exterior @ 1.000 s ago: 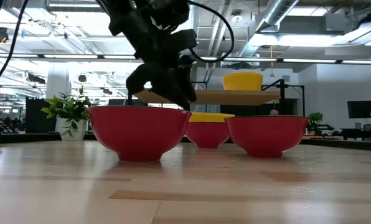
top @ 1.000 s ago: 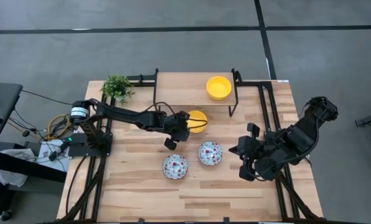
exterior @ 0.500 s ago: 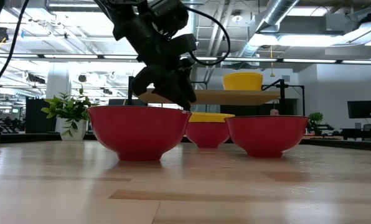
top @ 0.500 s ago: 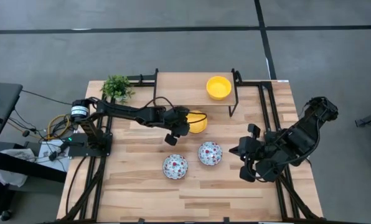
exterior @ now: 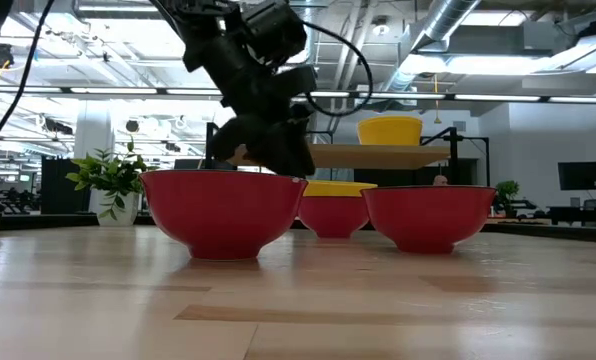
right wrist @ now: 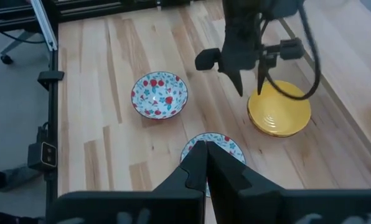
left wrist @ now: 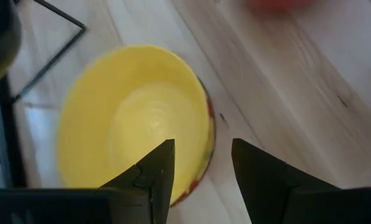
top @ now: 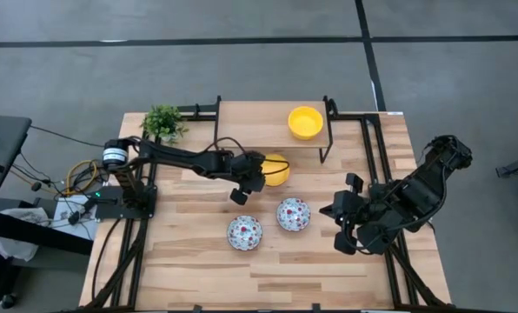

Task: Pick & Place Mini bowls
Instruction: Stack the yellow bowl on the yellow bowl on the shelf

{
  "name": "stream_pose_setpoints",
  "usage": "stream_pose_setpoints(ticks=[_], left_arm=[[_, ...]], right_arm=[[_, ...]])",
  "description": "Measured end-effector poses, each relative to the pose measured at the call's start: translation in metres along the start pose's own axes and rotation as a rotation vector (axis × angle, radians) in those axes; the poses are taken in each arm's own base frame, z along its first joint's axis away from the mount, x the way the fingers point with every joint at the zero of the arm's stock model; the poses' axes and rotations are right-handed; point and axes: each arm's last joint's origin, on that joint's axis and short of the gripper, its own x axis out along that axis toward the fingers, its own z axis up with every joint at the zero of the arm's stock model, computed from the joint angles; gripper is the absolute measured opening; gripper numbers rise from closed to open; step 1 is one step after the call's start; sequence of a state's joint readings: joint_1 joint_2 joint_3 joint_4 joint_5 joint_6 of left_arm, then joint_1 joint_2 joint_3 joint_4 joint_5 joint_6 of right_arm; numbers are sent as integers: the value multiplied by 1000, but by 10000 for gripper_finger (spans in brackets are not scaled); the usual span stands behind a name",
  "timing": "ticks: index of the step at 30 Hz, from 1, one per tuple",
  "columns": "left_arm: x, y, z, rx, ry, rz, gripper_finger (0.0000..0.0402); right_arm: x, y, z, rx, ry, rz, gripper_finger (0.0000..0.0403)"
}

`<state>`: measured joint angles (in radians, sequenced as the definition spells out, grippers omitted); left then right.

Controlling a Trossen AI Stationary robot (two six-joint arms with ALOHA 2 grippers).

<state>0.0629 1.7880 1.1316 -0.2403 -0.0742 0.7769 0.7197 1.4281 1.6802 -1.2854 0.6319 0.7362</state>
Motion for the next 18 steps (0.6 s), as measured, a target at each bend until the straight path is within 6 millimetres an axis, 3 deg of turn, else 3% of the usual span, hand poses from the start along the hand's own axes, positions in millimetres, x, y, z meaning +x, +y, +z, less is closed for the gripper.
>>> stream_pose_setpoints(ticks=[18], left_arm=[[4,-3,0,-1,27,6,159]], right_arm=[[0,2,2,44,-19,21,1]])
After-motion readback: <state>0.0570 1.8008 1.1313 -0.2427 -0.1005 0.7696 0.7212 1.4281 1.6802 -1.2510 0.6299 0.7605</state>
